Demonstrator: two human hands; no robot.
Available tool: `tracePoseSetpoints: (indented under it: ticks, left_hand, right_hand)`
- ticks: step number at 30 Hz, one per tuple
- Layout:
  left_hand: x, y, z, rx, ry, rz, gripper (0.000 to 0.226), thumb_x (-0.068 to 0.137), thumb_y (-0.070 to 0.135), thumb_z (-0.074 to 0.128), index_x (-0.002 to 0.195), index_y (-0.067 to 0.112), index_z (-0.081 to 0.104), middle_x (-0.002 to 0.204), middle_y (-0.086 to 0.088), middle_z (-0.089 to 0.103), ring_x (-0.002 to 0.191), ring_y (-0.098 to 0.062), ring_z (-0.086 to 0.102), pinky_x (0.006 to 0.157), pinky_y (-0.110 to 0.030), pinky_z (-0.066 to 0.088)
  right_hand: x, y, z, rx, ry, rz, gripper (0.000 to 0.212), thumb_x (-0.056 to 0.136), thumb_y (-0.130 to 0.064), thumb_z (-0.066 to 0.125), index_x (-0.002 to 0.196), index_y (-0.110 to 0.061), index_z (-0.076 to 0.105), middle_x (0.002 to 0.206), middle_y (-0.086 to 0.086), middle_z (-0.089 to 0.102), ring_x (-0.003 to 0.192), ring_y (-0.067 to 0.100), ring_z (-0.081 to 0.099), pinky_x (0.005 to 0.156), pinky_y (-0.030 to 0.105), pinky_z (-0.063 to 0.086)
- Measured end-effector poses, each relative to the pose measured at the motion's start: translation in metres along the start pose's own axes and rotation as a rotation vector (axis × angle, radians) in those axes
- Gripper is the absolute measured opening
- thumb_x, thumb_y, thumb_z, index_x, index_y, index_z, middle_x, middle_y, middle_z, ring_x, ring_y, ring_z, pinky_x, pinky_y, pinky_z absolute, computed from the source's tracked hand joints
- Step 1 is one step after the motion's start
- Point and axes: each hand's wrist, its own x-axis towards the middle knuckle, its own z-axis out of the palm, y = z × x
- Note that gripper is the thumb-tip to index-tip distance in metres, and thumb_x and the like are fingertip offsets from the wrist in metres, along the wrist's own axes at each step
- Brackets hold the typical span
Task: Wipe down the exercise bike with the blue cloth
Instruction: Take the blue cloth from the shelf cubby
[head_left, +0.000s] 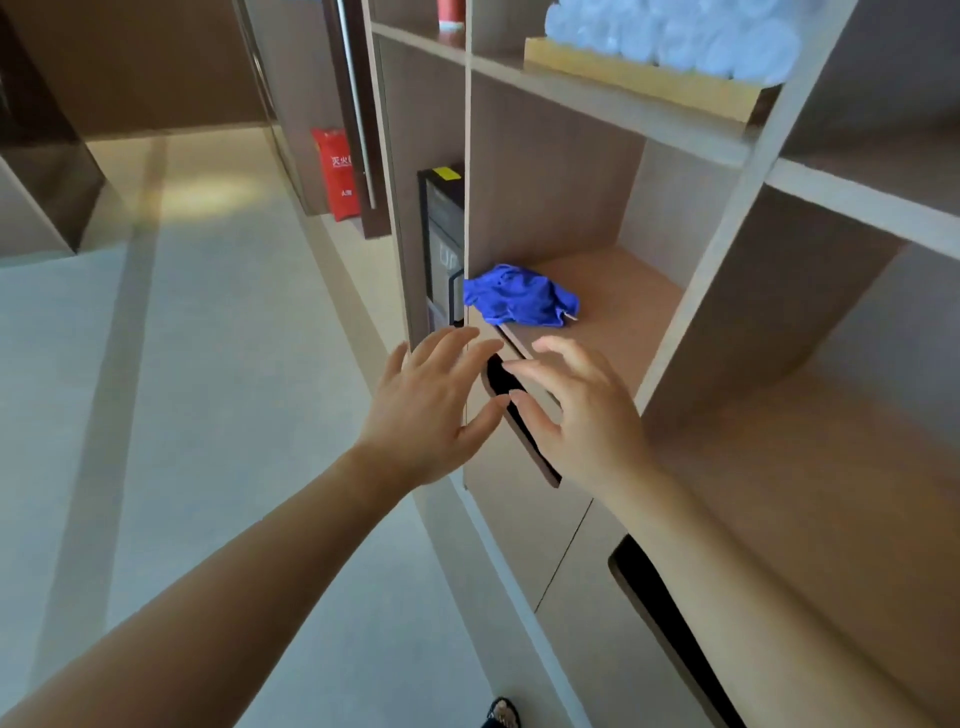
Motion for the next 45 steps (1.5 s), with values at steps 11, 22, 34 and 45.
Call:
tracePoseSetpoints:
  ticks: [11, 22, 34, 45]
  left_hand:
    - [0.113, -0.074, 0.060, -0.063, -0.132, -0.024, 0.043, 0.090, 0.053, 0.036, 0.122, 0.028, 0.053, 0.137, 0.004, 0.046, 0.126, -0.017, 0.043, 0.107, -0.039, 0.030]
    - [0.239, -0.141, 0.132, -0.132, -0.210, 0.214, 0.047, 0.091, 0.047, 0.040, 0.133, 0.025, 0.043, 0.140, 0.002, 0.043, 0.126, -0.019, 0.042, 0.104, -0.037, 0.033]
    - [0.317, -0.169, 0.217, -0.116, -0.425, 0.375, 0.061, 0.093, 0.036, 0.045, 0.147, 0.027, 0.017, 0.157, 0.002, 0.012, 0.144, -0.020, 0.012, 0.112, -0.042, 0.024]
    - [0.330, -0.158, 0.244, -0.118, -0.502, 0.216, 0.065, 0.090, 0.025, 0.056, 0.145, 0.022, 0.021, 0.136, 0.000, 0.038, 0.121, -0.022, 0.038, 0.080, -0.035, 0.049]
  right_hand:
    - [0.096, 0.067, 0.075, 0.008, -0.029, 0.069, 0.019, 0.082, -0.023, 0.063, 0.100, -0.020, 0.066, 0.104, 0.001, 0.060, 0.096, 0.017, 0.051, 0.074, 0.034, 0.048]
    - [0.167, 0.121, 0.151, -0.117, -0.036, 0.382, 0.027, 0.083, -0.029, 0.067, 0.107, -0.017, 0.067, 0.114, 0.007, 0.060, 0.106, 0.027, 0.058, 0.084, 0.040, 0.050]
    - [0.194, 0.169, 0.210, -0.394, -0.306, 0.726, 0.066, 0.091, -0.043, 0.049, 0.147, -0.030, 0.017, 0.158, 0.004, 0.007, 0.143, 0.029, 0.009, 0.113, 0.046, 0.020]
    - [0.207, 0.195, 0.215, -0.213, -0.297, 0.739, 0.074, 0.088, -0.031, 0.060, 0.146, -0.025, 0.016, 0.155, 0.006, 0.015, 0.141, 0.023, 0.018, 0.109, 0.043, 0.030]
